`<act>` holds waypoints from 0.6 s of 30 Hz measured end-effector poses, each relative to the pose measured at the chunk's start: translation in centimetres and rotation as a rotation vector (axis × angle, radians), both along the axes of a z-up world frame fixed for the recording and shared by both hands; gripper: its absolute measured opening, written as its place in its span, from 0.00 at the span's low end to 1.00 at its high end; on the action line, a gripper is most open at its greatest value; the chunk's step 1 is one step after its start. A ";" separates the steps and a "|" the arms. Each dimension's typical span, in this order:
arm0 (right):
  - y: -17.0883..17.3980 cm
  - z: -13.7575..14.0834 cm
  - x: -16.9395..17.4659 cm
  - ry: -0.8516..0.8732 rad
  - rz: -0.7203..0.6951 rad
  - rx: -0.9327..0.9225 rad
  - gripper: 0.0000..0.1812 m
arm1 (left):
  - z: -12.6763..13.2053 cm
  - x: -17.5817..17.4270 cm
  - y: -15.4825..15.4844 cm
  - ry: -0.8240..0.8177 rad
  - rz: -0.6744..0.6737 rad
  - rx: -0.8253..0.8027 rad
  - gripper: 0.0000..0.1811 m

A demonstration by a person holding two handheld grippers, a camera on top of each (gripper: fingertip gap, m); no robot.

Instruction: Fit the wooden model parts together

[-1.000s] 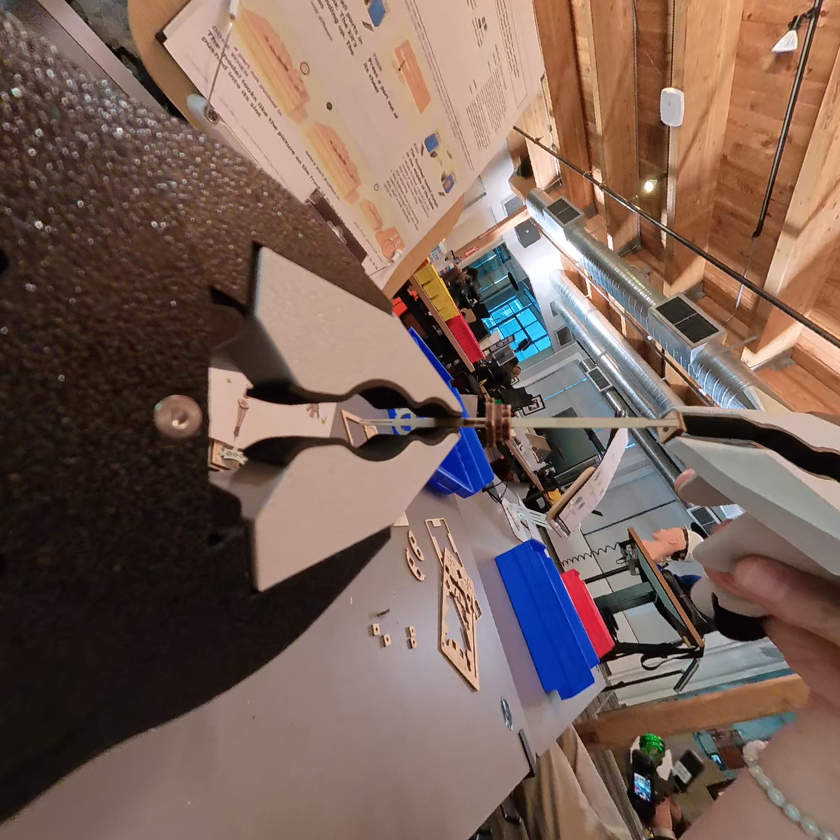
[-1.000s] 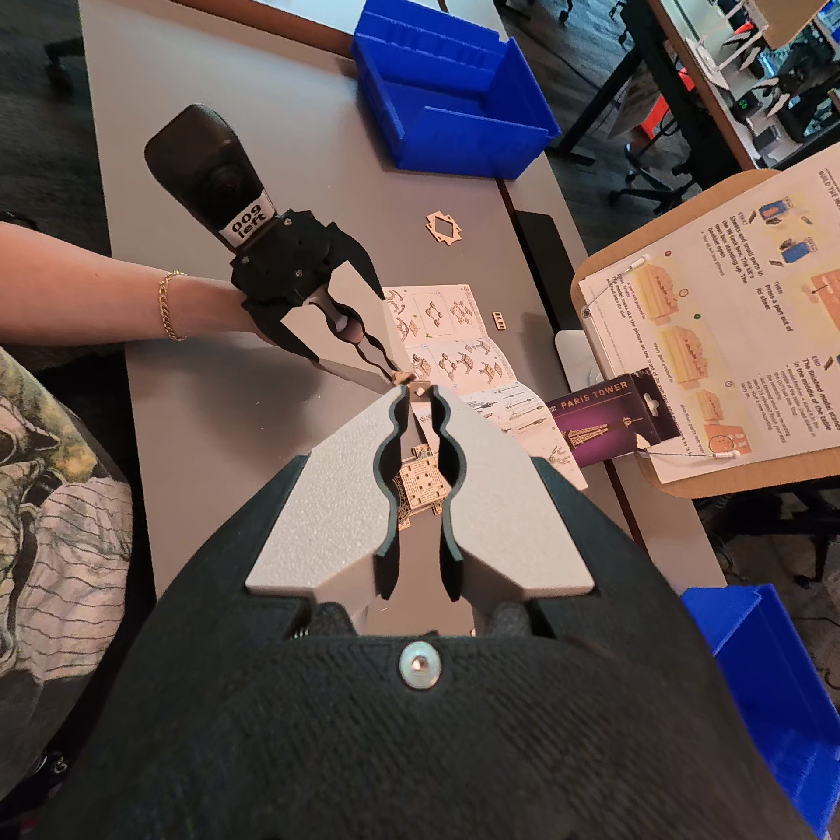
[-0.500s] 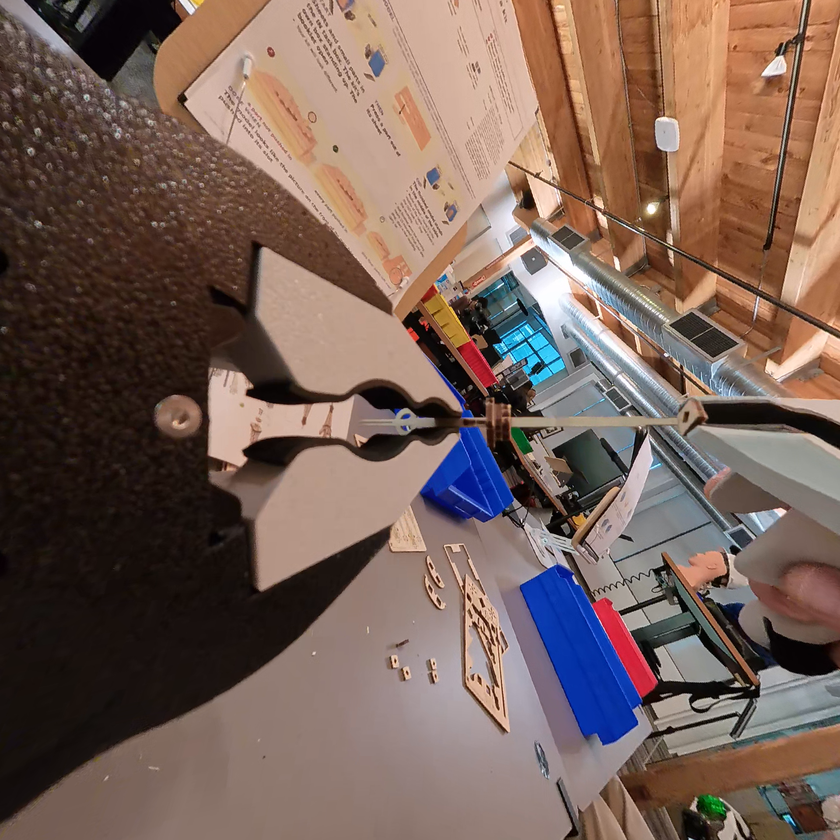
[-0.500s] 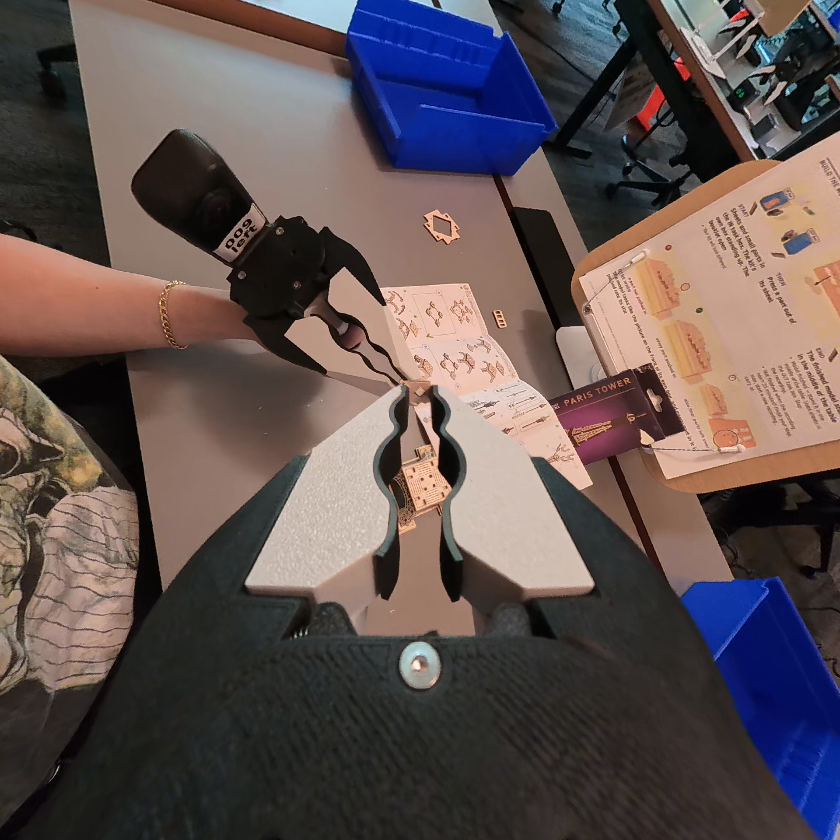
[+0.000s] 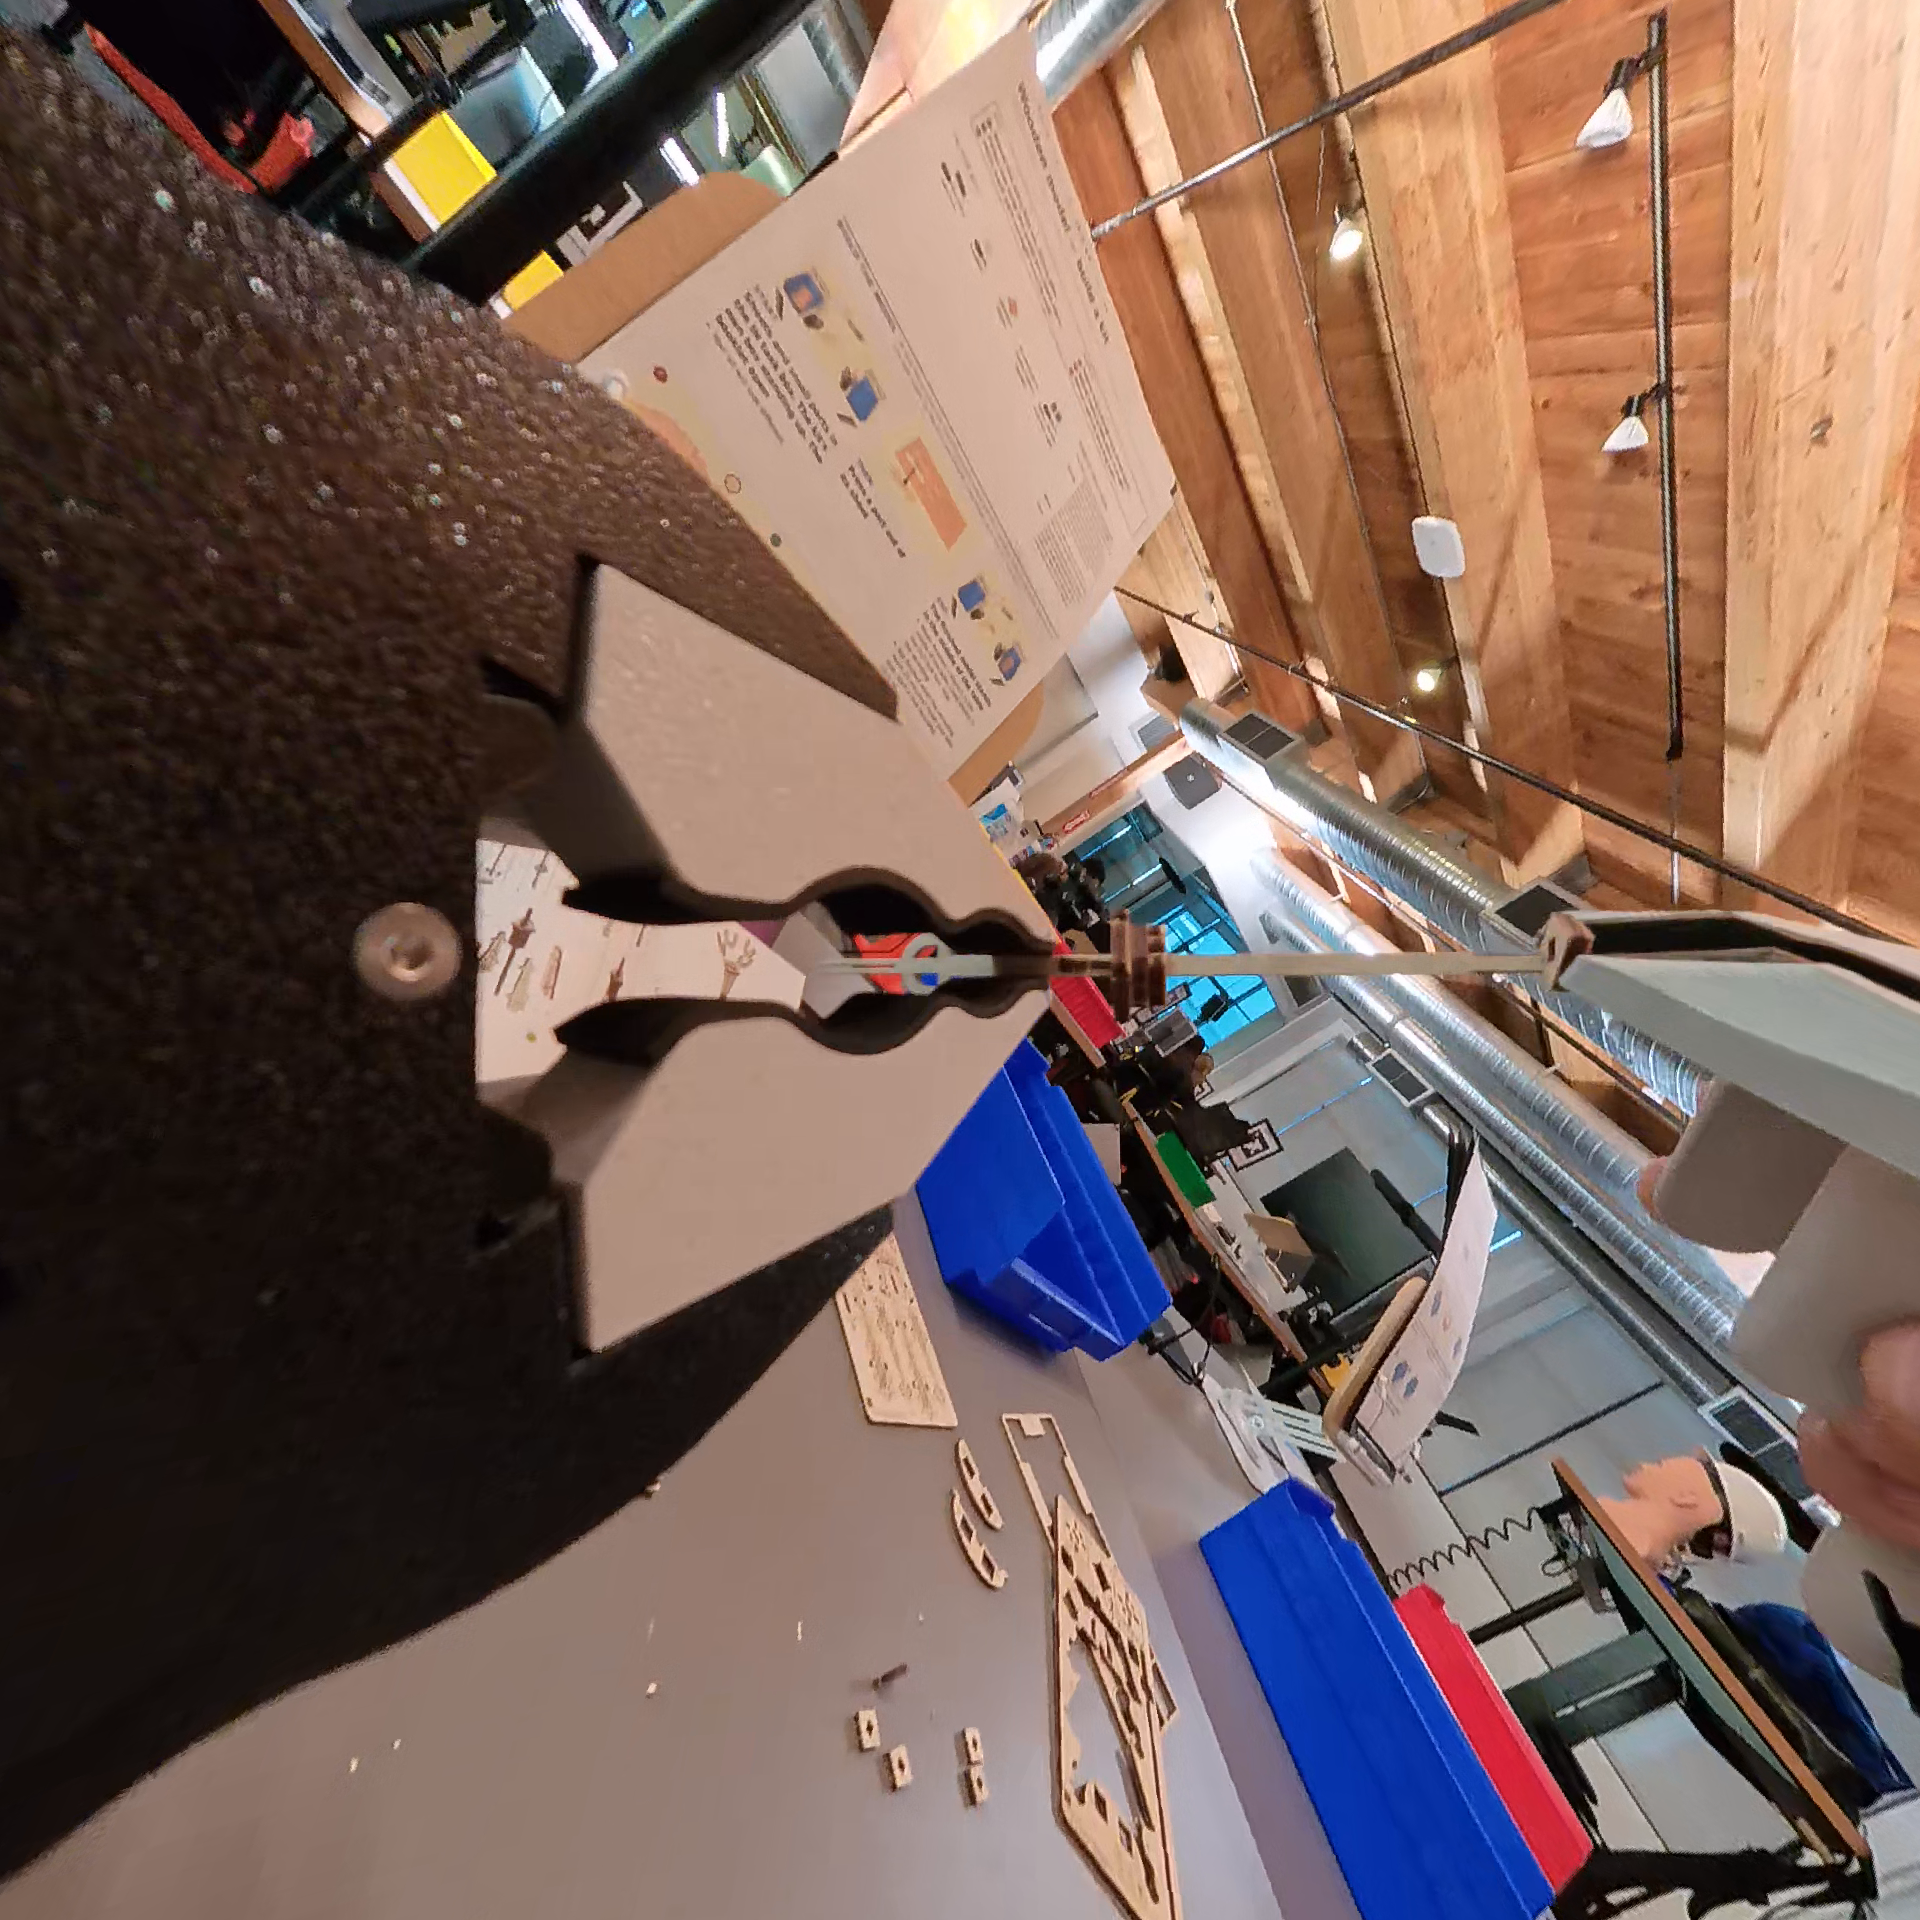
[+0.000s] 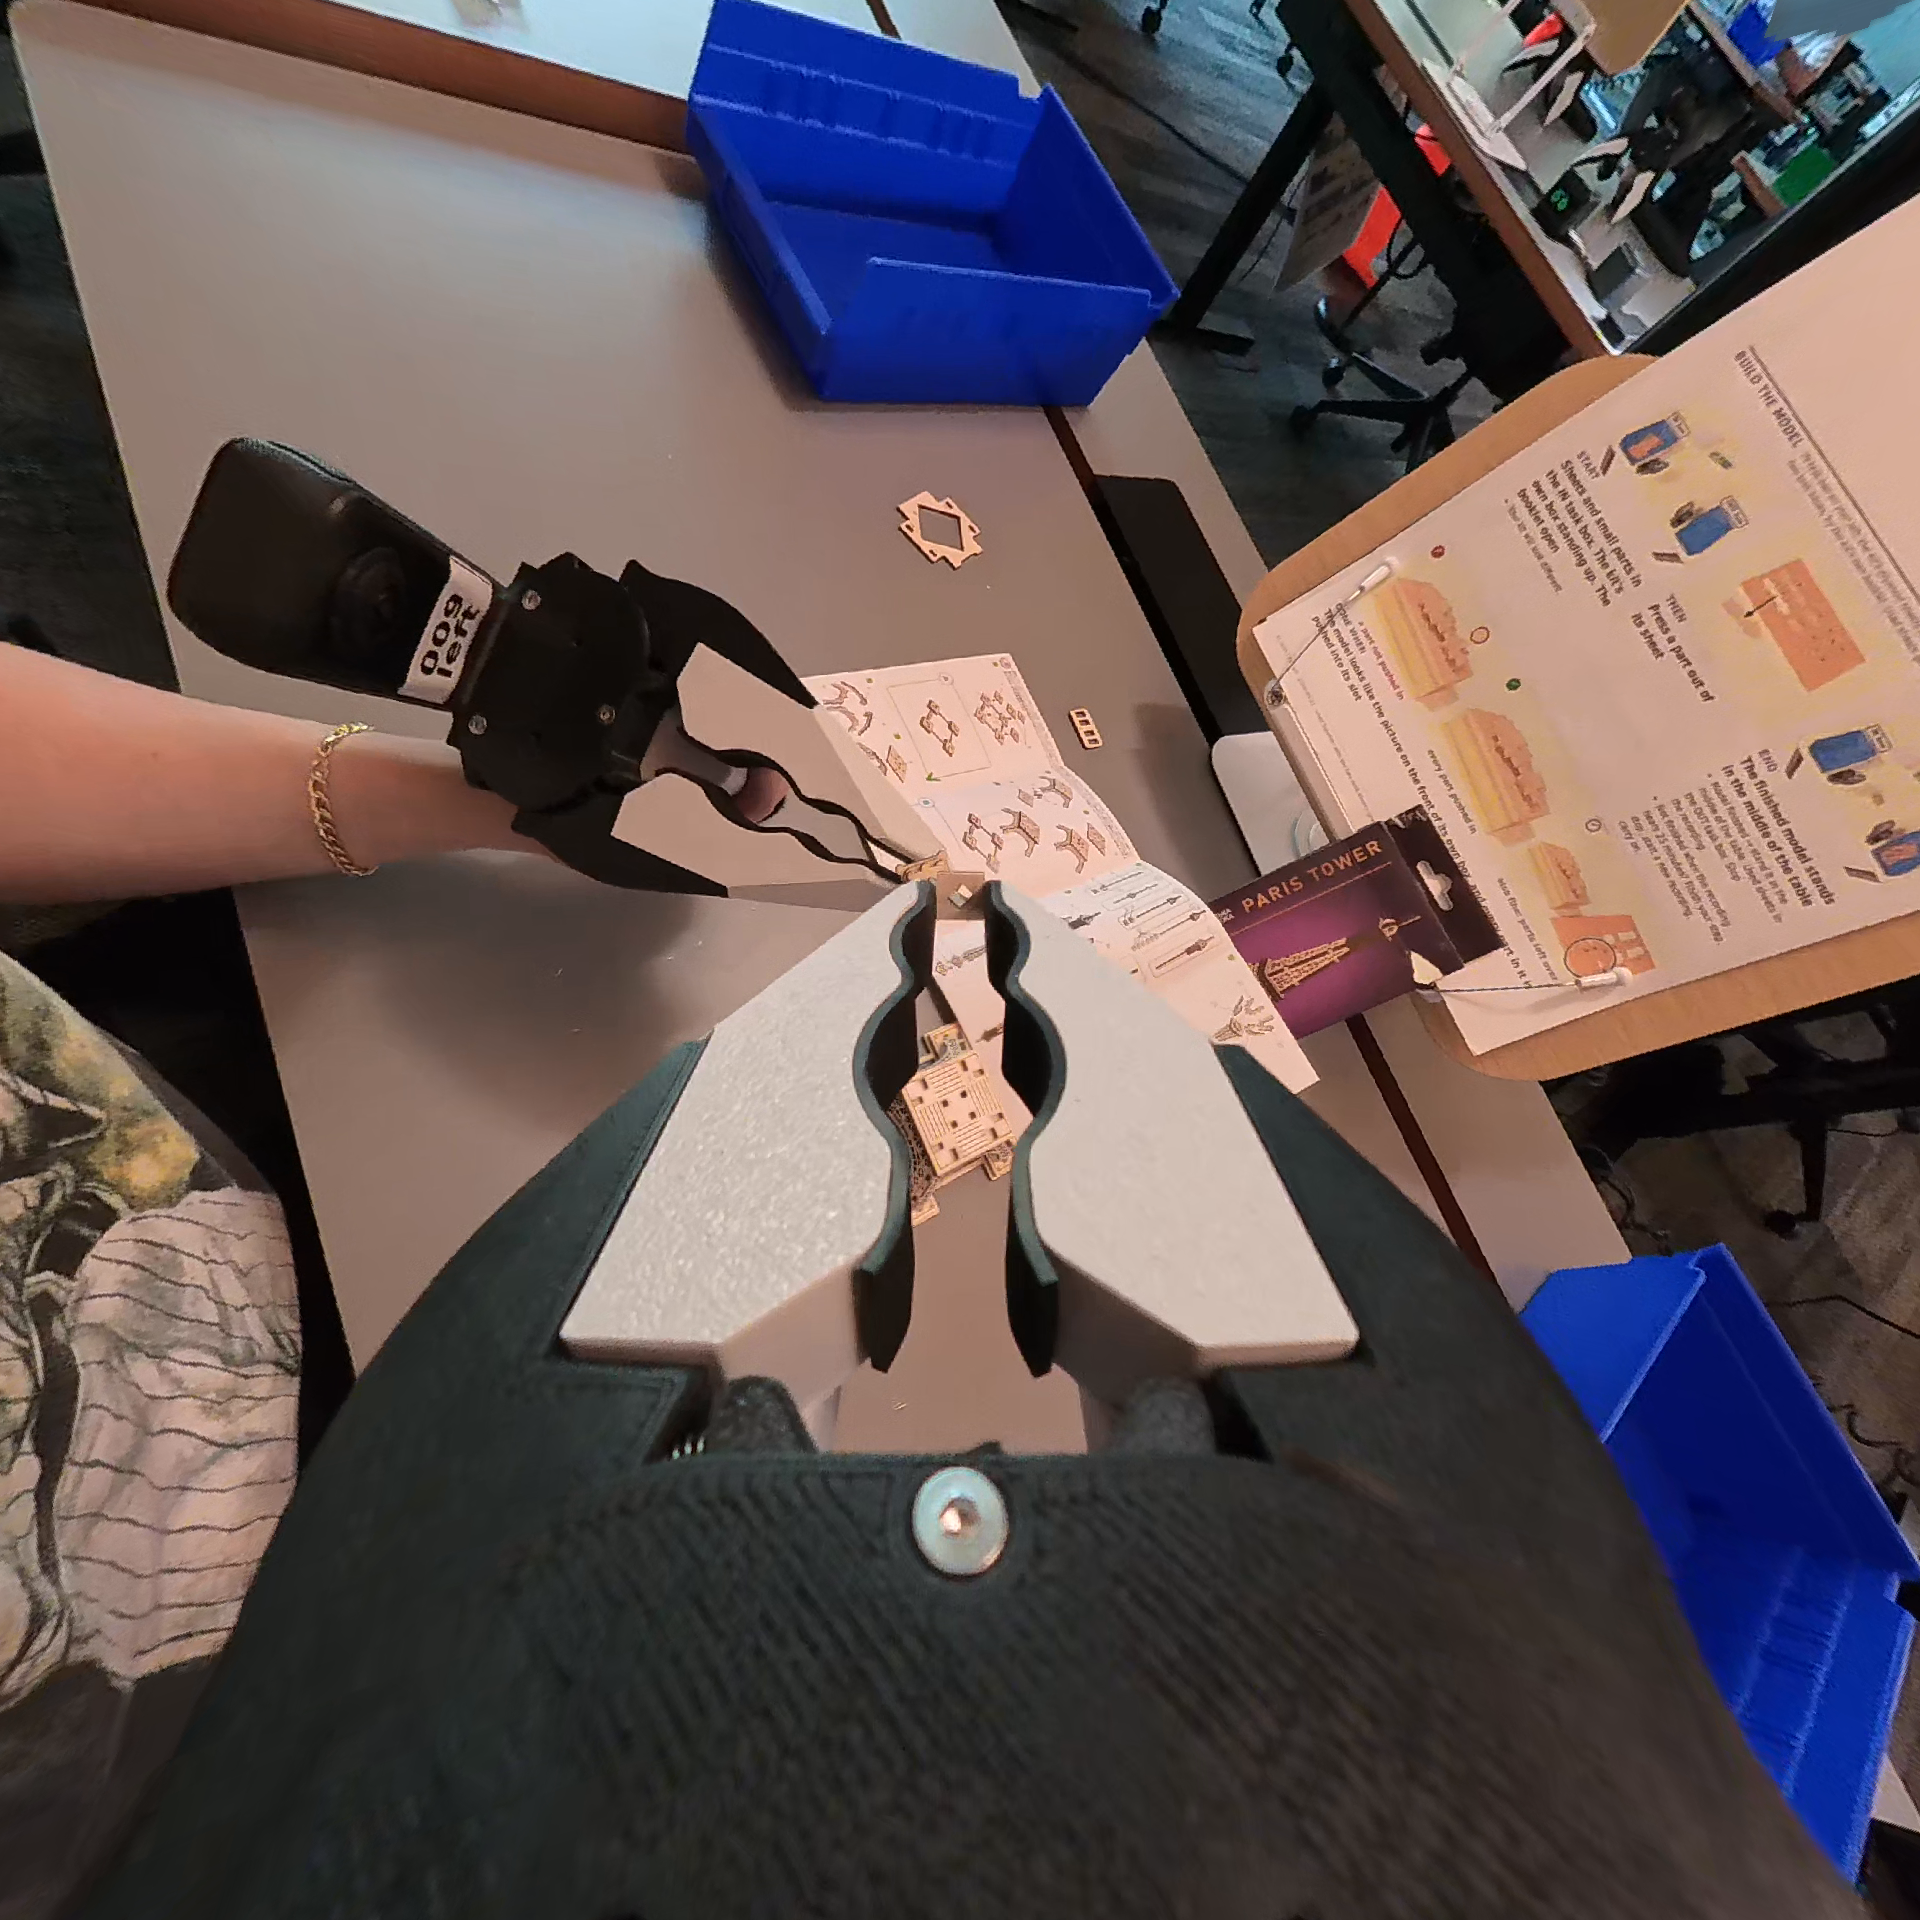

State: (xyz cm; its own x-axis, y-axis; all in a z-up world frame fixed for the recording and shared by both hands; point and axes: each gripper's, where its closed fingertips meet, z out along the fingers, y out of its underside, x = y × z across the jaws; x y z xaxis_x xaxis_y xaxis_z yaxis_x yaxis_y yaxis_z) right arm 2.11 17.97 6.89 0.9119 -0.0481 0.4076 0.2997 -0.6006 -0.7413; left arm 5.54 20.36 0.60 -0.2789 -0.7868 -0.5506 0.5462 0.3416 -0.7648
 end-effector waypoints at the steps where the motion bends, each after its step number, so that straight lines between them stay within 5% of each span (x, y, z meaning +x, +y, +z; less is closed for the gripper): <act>1: 0.0 0.0 0.0 -0.001 -0.002 0.004 0.04 | 0.1 0.0 0.1 -0.008 0.008 0.001 0.00; 18: -0.4 0.3 0.1 0.001 -0.015 0.016 0.04 | 0.5 -0.2 0.2 -0.054 0.077 0.059 0.00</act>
